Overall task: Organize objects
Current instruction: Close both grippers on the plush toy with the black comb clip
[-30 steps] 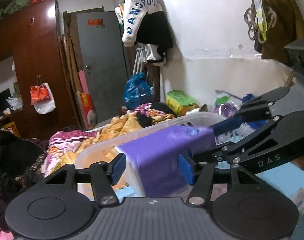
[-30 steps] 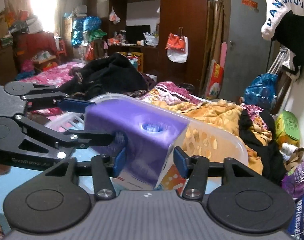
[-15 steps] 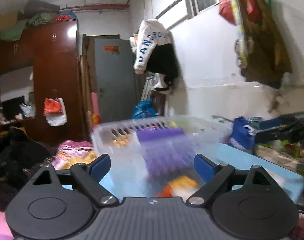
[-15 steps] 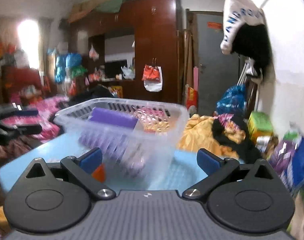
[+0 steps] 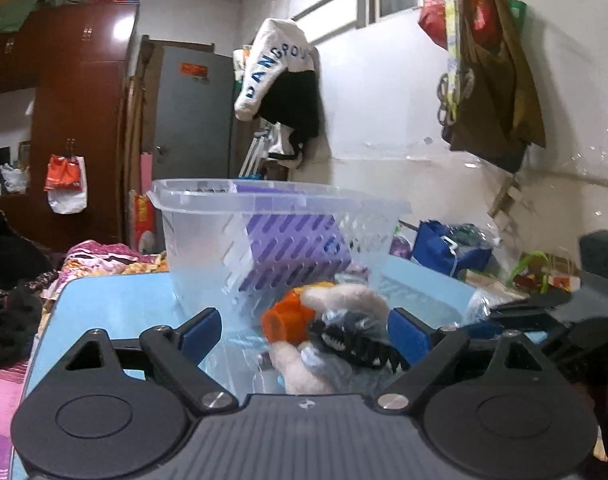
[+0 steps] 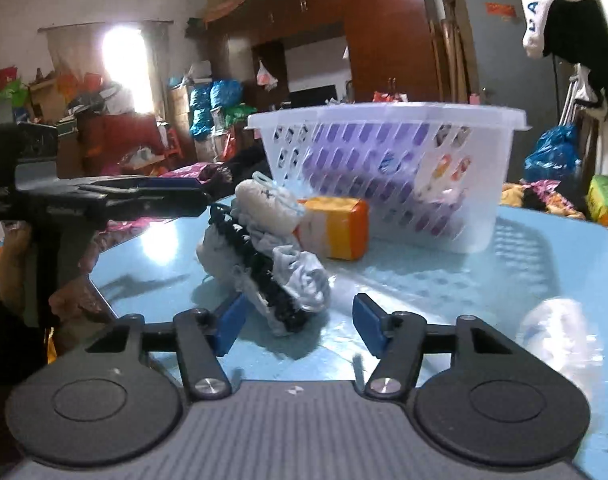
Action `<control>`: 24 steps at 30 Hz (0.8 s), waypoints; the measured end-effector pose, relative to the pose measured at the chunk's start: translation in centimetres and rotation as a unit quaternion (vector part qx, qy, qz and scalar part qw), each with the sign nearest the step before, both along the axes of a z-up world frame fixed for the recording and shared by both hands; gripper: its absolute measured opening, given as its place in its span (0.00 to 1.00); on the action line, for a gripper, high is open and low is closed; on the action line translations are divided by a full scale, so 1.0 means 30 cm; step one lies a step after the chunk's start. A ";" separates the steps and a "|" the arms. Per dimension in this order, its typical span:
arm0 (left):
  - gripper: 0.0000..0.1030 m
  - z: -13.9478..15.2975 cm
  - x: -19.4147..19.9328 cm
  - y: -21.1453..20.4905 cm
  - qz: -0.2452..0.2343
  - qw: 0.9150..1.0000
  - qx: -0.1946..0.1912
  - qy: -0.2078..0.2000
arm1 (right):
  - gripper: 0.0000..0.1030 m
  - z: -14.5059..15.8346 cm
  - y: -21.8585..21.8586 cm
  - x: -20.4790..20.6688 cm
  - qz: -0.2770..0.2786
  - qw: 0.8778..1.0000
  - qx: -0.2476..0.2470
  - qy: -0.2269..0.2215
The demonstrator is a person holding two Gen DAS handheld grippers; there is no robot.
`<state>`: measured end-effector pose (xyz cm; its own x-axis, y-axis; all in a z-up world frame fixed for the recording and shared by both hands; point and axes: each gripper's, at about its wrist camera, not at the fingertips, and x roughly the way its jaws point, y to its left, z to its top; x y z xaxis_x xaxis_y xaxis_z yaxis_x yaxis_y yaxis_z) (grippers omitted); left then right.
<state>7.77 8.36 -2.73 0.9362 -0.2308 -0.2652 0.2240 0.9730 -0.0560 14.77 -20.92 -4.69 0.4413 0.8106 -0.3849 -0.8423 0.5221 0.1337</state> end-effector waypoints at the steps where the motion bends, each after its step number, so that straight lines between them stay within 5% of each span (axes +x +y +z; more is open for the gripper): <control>1: 0.90 -0.007 0.002 0.000 -0.006 1.000 0.001 0.004 | 0.58 -0.002 0.008 0.005 0.002 1.000 0.001 0.002; 3: 0.89 -0.021 0.013 -0.004 -0.022 1.000 0.003 0.015 | 0.57 -0.011 0.018 0.005 0.002 1.000 -0.003 0.000; 7: 0.80 -0.047 0.043 -0.024 -0.033 0.999 0.010 0.041 | 0.40 -0.034 0.038 0.010 0.011 1.000 -0.005 0.005; 9: 0.59 -0.059 0.064 -0.032 -0.039 0.997 0.013 0.059 | 0.38 -0.038 0.040 0.006 0.011 1.000 -0.008 -0.001; 12: 0.50 -0.078 0.072 -0.048 -0.045 0.996 0.020 0.069 | 0.37 -0.037 0.033 0.003 0.010 1.000 -0.006 -0.005; 24: 0.44 -0.054 -0.011 -0.079 -0.056 0.998 0.026 0.021 | 0.37 0.023 0.003 -0.066 0.010 0.998 -0.007 -0.068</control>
